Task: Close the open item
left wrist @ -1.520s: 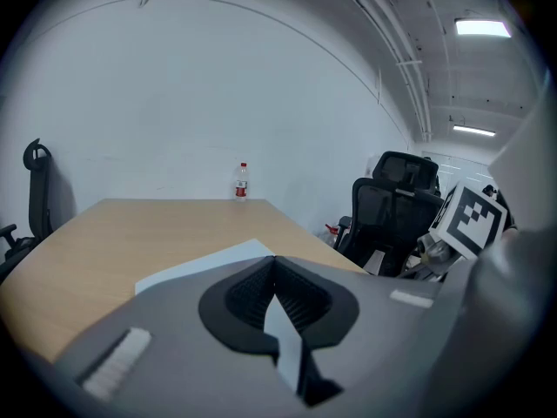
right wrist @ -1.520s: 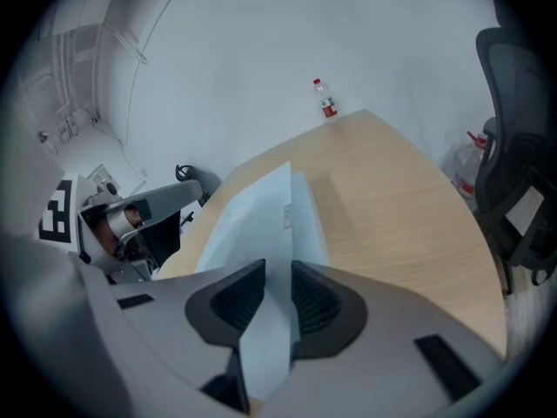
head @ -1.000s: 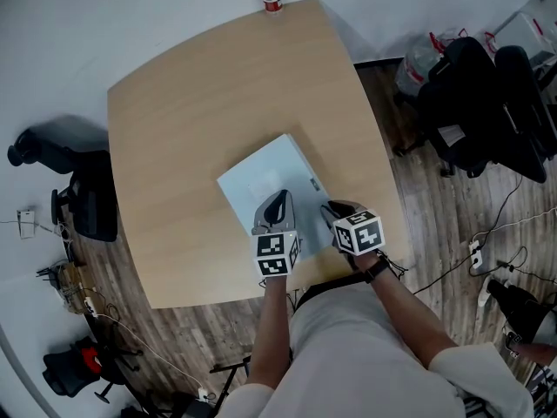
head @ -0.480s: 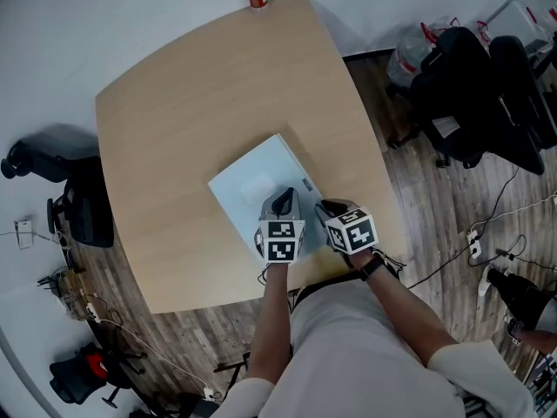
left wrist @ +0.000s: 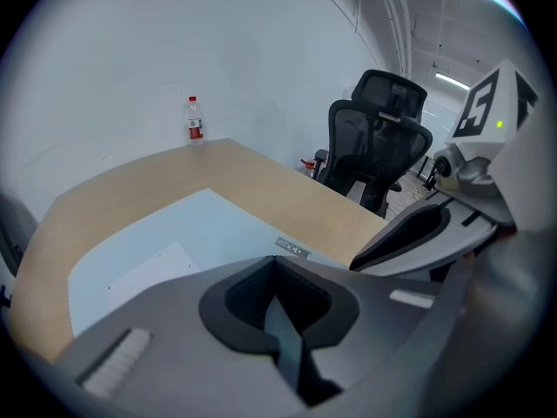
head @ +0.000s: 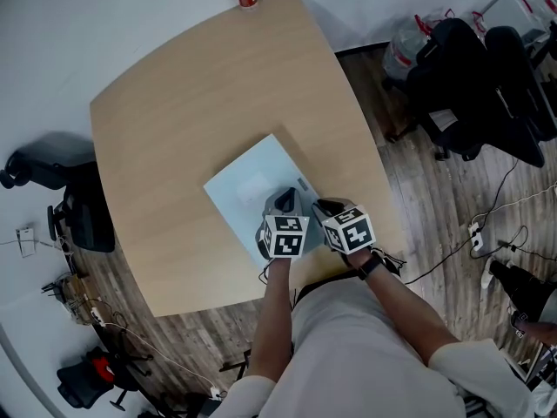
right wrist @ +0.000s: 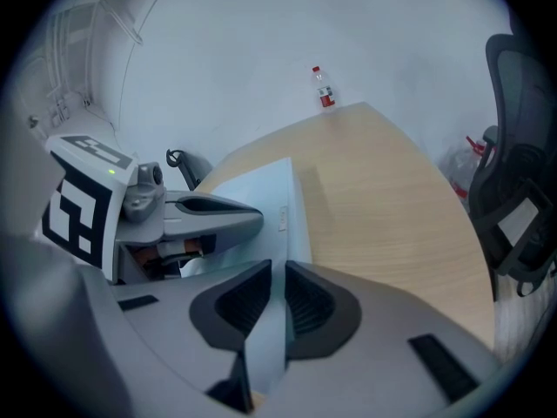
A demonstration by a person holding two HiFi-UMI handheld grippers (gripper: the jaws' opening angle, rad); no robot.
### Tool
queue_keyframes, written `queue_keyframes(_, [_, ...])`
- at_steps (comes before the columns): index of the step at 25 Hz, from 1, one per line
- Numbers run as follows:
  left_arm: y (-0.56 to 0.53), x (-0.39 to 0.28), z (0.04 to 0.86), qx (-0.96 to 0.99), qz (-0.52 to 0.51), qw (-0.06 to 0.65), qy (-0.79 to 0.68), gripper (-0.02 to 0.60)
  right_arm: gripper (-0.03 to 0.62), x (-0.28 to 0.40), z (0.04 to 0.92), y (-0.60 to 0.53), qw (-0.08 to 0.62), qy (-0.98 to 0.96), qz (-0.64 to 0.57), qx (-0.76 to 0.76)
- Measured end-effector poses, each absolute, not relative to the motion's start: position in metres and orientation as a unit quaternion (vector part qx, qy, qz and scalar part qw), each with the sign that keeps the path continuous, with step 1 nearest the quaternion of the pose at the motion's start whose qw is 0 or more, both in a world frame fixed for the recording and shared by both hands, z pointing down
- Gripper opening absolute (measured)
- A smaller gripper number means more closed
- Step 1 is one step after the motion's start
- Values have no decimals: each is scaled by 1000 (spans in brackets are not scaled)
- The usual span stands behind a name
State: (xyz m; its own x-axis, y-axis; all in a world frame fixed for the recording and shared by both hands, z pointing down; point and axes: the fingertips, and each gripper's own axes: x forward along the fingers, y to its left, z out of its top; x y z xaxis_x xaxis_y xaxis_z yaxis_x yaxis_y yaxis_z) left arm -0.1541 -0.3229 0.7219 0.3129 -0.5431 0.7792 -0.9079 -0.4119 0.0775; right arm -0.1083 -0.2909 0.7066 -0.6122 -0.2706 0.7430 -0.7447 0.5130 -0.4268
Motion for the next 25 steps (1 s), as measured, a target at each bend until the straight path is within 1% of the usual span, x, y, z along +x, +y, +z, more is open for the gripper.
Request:
queue_keyframes(3, [-323,-154,724,764,349,262,-475,3,52,-108,707,-291,304,-813,384,313])
queue_keyframes(9, [-324,-152,728,765,358,280,-456,3,48,-106,709,-293,300,-812,390,314])
queue_keyframes(15, [-323,-152,726,767,358,269,-459,3,48,-104,707,-292,299,-812,387,318])
queue_keyframes(19, [-323,-152,724,777,333,280,-456,4,49,-96,695,-298,282,-817,380,331])
queue_keyframes(23, [-333,-156,697,790,279,282,-467,5,49,-90,675,-307,256,-823,371,345])
queue_keyframes(25, [-334,-159,683,789,257,284,-480,4,48,-88,661,-310,258,-833,343,348])
